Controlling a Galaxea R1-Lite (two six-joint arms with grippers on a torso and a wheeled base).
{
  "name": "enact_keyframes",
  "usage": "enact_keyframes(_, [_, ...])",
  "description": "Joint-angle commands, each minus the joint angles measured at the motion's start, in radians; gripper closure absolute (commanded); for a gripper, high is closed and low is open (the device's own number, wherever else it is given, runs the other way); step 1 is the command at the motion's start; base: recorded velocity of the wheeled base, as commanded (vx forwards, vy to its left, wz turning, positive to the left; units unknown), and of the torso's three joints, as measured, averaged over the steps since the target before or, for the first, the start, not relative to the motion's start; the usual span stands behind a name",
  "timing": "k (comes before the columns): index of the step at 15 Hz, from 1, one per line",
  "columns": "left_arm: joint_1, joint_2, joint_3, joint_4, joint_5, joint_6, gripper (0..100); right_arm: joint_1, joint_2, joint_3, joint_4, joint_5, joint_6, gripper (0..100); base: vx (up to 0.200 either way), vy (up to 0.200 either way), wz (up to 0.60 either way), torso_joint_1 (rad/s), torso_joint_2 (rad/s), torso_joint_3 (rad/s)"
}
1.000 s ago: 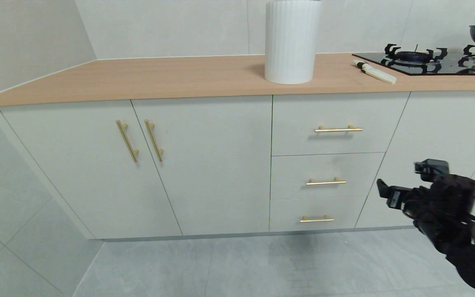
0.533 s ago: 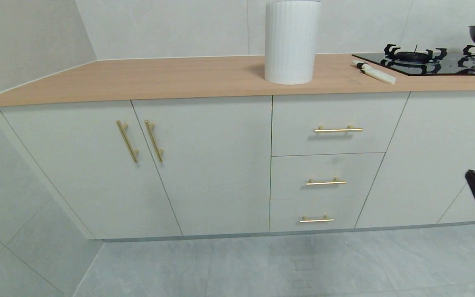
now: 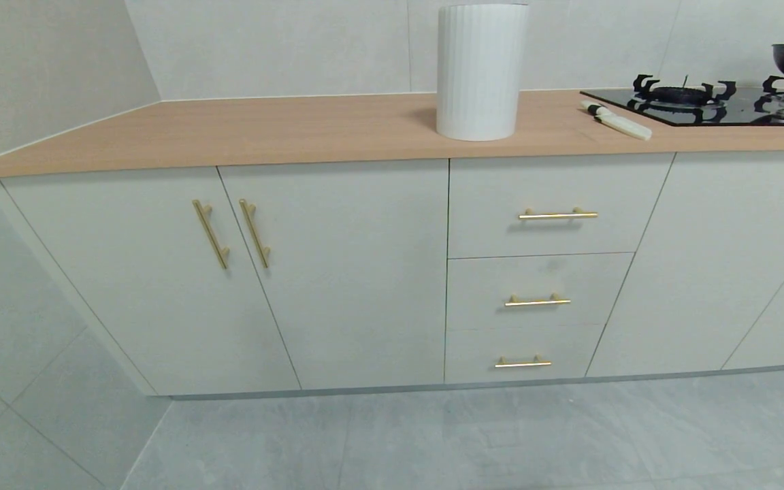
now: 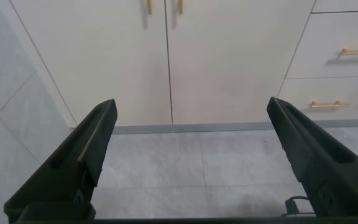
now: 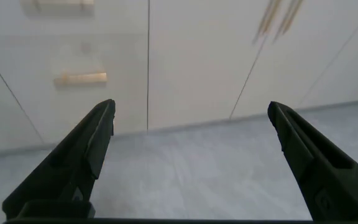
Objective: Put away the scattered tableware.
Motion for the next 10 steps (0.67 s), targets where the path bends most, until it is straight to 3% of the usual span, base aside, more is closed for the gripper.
enact_keyframes(1, [0.000,0.000,0.000,0.000,0.001,0.000,0,-0.027,-0.192,-0.033,0.057,-0.040,0.036,0,0.000,0.000,0.00,0.000,0.00,0.000])
enact_keyframes(4, [0.000,0.000,0.000,0.000,0.001,0.000,0,-0.096,-0.261,0.015,0.076,-0.022,0.044,0,0.000,0.000,0.00,0.000,0.00,0.000])
enact_keyframes(7, [0.000,0.000,0.000,0.000,0.001,0.000,0,-0.108,-0.289,0.139,0.044,0.122,0.093,0,0.000,0.000,0.00,0.000,0.00,0.000])
enact_keyframes(10, [0.000,0.000,0.000,0.000,0.001,0.000,0,-0.108,-0.289,0.328,-0.110,0.311,0.137,0,0.000,0.000,0.00,0.000,0.00,0.000])
